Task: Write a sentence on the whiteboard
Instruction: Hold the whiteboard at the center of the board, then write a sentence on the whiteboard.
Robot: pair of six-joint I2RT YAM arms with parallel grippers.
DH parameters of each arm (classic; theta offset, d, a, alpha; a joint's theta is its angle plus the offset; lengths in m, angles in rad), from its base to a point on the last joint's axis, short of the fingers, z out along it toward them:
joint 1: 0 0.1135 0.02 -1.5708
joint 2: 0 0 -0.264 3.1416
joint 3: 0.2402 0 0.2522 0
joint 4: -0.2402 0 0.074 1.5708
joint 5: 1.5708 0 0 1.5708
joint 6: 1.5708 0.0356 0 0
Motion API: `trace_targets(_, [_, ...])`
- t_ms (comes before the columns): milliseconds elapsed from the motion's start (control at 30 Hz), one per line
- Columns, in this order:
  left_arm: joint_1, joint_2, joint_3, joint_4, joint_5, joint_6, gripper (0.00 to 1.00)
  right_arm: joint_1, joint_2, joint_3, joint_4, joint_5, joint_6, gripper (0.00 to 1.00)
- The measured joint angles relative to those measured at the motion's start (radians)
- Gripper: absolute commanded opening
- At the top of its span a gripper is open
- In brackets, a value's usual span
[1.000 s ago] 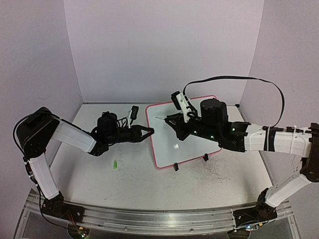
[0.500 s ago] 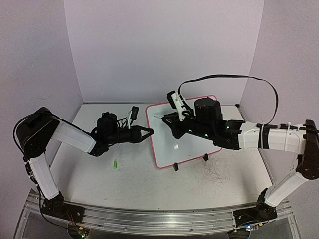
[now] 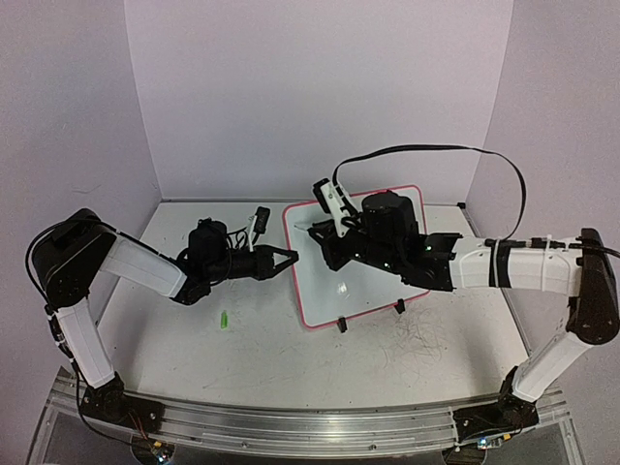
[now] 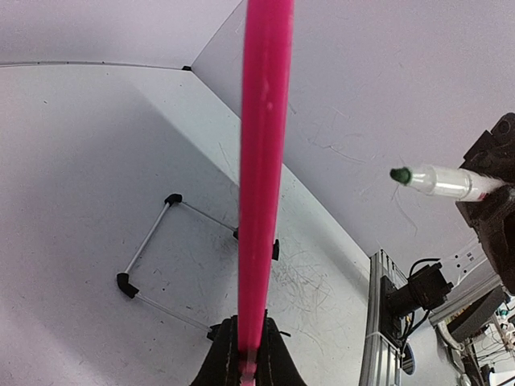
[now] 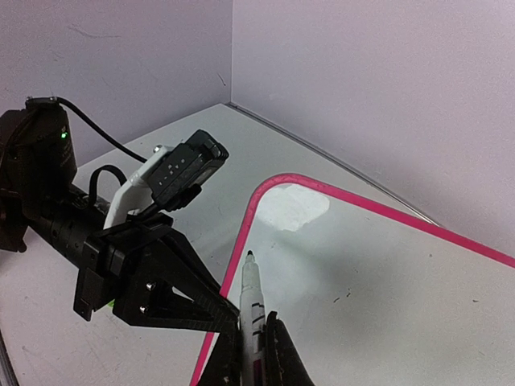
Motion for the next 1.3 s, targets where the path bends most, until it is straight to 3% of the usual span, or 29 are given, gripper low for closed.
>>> trace_targets(1300, [0.000, 0.000, -0.006, 0.007, 0.002, 0.005, 0.00, 0.013, 0.049, 0.020, 0.026, 0.057, -0.011, 0.00])
